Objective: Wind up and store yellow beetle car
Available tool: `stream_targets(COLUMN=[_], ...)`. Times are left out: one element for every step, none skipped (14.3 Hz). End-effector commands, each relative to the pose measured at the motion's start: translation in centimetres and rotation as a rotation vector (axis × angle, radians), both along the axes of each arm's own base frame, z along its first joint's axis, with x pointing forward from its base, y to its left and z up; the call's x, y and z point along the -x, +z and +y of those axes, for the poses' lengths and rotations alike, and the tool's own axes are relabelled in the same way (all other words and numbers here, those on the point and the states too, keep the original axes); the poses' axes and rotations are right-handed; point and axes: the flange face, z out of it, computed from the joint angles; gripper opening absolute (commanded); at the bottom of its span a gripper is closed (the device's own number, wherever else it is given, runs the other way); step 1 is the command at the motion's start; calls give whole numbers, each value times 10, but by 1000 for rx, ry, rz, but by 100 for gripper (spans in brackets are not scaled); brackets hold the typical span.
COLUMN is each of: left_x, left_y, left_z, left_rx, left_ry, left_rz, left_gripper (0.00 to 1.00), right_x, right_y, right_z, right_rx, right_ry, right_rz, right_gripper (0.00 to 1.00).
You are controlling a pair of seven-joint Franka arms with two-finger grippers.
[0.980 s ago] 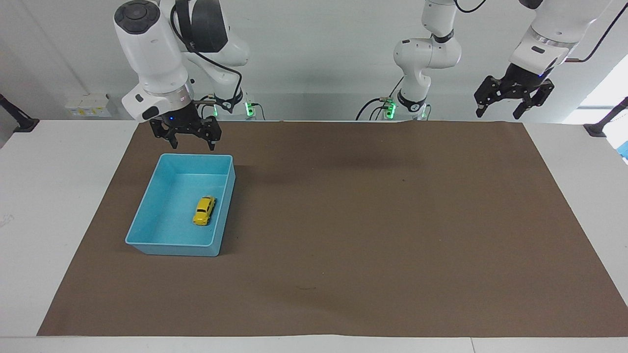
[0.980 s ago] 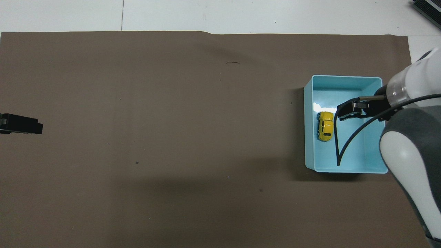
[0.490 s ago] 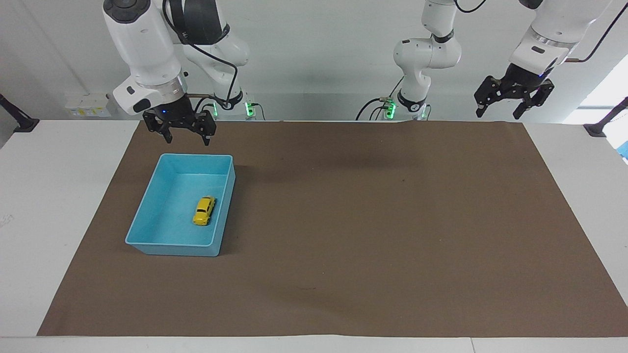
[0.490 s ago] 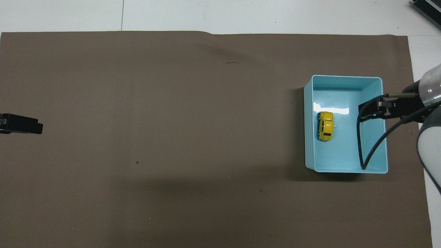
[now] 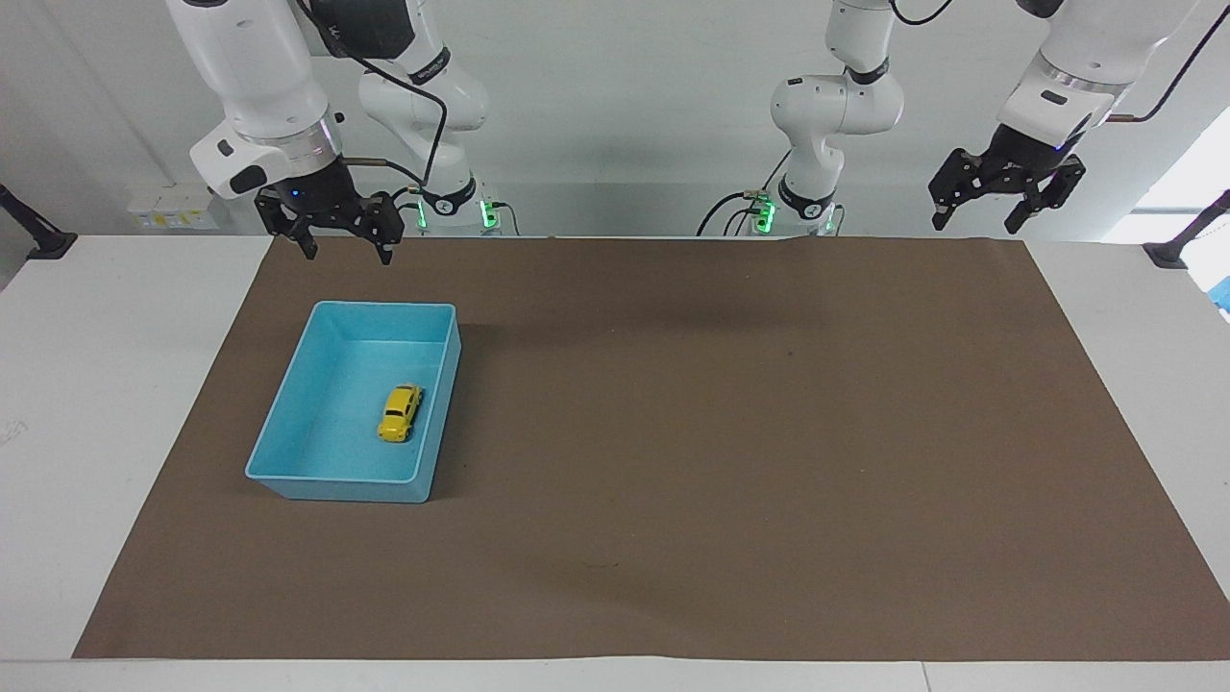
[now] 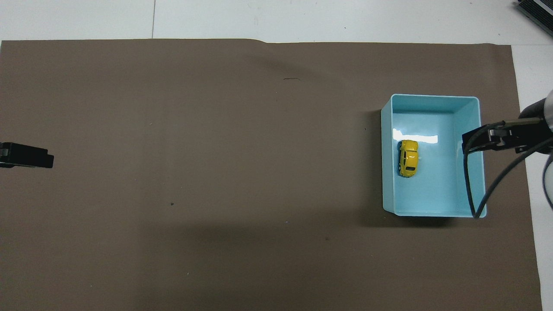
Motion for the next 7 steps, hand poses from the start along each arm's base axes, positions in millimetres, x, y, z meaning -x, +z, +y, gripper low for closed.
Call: stream_targets(left_x=[5,5,5,5,5,5,5], left_y=[3,2,2,2,2,2,3], left_z=[2,3,2,3,3,3,3], left_rx=[-5,-6,-6,-5,-5,-5,-5], left_ry=[9,10,9,10,10,10,10], left_rz=[6,7,7,7,7,7,6], left_gripper=[100,100,100,100,100,100,100], right_x=[1,1,1,1,3,6,6], right_y=[7,5,5,5,4,5,16], right_z=[-3,-1,0,-1,-1,-1,-1], right_rx=[-30,-25,-27,-27,-23,-21,-23], right_ry=[24,28,30,28,27,28,26], right_rz=[-9,-4,-3,-1,12,32,29], right_gripper=[100,100,100,100,100,100,100])
